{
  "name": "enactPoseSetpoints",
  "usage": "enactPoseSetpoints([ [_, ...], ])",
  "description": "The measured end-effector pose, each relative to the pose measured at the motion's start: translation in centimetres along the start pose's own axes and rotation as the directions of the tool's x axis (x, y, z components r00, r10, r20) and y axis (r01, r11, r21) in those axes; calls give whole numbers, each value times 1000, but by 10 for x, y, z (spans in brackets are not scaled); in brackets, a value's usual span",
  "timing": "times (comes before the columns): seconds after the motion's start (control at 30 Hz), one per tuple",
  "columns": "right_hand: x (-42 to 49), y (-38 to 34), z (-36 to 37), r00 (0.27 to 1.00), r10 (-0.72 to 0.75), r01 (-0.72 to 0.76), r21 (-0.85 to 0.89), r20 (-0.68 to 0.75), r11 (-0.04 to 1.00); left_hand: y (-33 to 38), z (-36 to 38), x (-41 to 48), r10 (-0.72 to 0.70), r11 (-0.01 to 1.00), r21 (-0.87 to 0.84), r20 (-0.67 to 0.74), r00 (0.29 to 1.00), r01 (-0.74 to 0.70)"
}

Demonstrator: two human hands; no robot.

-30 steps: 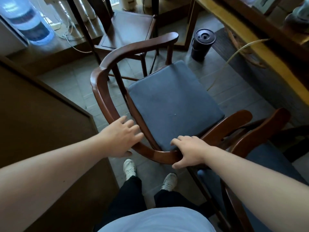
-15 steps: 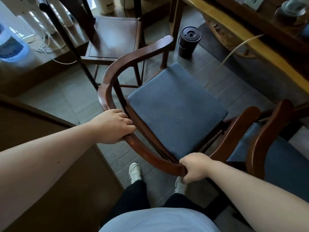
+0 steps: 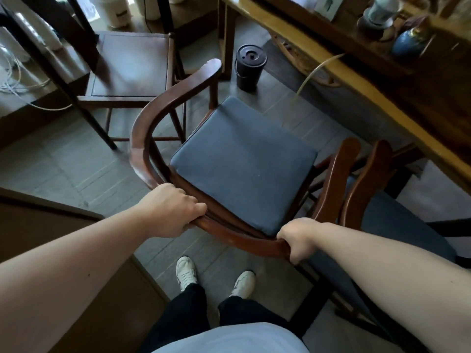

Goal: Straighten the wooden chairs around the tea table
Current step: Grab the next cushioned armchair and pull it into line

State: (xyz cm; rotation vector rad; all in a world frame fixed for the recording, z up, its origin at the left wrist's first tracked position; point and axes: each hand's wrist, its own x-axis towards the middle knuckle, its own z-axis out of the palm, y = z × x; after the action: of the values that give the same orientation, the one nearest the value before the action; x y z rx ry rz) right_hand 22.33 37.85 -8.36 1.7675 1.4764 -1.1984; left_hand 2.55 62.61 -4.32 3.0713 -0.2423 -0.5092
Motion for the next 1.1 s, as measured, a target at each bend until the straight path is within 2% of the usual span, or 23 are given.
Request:
enactPoseSetpoints([
  [0.13,-12,26,2,998,32,-31,12,-59,999,4,-3,16,43,999,-16,-39,998,-44],
  [0.27,-12,26,11,988,64,-63,11,-137,998,-35,-9,6,46,997,-53,-39,998,-48],
  [0.37,-15,13,19,958,100,-77,93,-268,993,-72,-1,-5,31,997,-71,-76,997,-36],
  [0.47,-20,-21,27,848,166,4,320,-503,947,-97,8,-6,106,987,-104,-114,988,-118],
  [0.53,-14,-55,28,740,251,118,488,-624,865,-107,10,-1,191,974,-98,-119,974,-203],
  [0.6,-7,-78,28,609,364,192,577,-704,794,-110,9,5,280,953,-80,-130,951,-292],
  [0.63,-3,-84,28,555,412,206,599,-722,774,-114,9,8,322,940,-70,-129,938,-333],
  [0.7,0,-87,29,513,440,208,604,-737,770,-119,11,11,385,917,-61,-130,914,-395],
  [0.87,5,-97,13,474,494,164,625,-729,763,-146,18,21,446,888,-67,-114,888,-455],
  [1.1,45,-108,-38,465,571,128,690,-677,713,-218,-3,46,348,937,34,-134,928,-347],
])
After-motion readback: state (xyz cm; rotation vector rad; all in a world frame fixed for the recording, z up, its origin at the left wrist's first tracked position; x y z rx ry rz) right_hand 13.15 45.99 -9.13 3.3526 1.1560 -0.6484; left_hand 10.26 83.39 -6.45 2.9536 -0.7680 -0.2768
